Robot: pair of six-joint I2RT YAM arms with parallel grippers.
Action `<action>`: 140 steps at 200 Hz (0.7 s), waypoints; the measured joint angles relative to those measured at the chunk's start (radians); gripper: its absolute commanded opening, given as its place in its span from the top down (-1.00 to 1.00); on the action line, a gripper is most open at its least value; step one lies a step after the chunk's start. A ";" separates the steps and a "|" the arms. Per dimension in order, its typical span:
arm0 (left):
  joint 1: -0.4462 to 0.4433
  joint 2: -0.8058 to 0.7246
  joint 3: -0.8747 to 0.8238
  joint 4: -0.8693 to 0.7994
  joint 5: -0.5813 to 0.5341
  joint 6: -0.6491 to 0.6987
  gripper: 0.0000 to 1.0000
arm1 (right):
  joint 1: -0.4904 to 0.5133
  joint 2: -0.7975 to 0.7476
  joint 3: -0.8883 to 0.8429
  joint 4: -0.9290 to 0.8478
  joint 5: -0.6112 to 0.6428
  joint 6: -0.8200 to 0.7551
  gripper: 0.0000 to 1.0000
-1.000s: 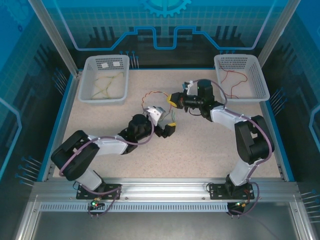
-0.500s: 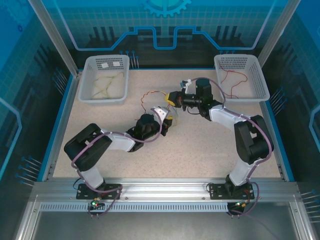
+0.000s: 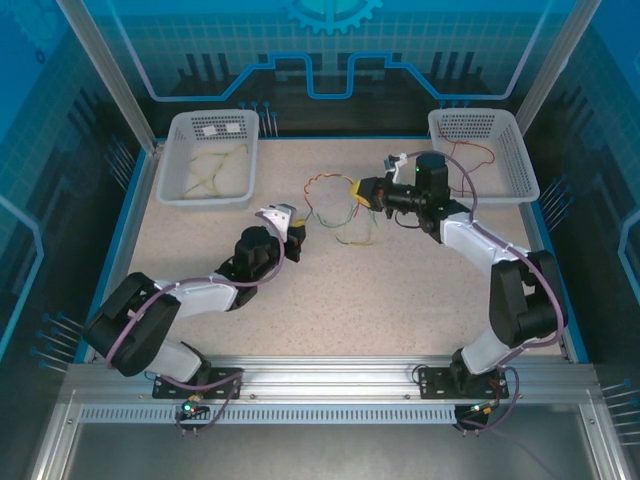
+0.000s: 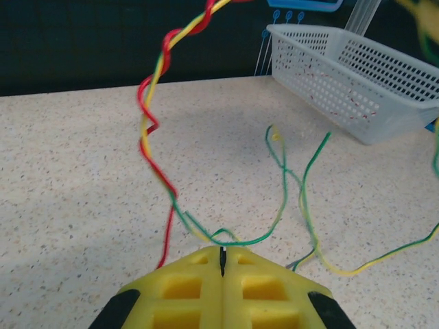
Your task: Untangle the cables
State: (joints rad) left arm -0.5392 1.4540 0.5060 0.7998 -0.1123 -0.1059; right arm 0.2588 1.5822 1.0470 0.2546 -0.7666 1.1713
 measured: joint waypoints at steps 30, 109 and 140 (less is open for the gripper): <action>0.001 0.000 0.002 -0.032 0.000 -0.011 1.00 | -0.008 -0.009 0.000 -0.042 -0.002 -0.036 1.00; 0.035 -0.001 0.044 -0.185 -0.030 -0.048 1.00 | -0.060 -0.051 0.041 -0.176 -0.004 -0.109 1.00; 0.085 -0.048 0.027 -0.216 -0.034 -0.053 1.00 | -0.114 -0.093 0.032 -0.204 0.000 -0.132 1.00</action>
State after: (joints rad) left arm -0.4538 1.4063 0.5331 0.5838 -0.1467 -0.1593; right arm 0.1444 1.4895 1.0786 0.0502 -0.7662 1.0397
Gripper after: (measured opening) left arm 0.055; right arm 0.045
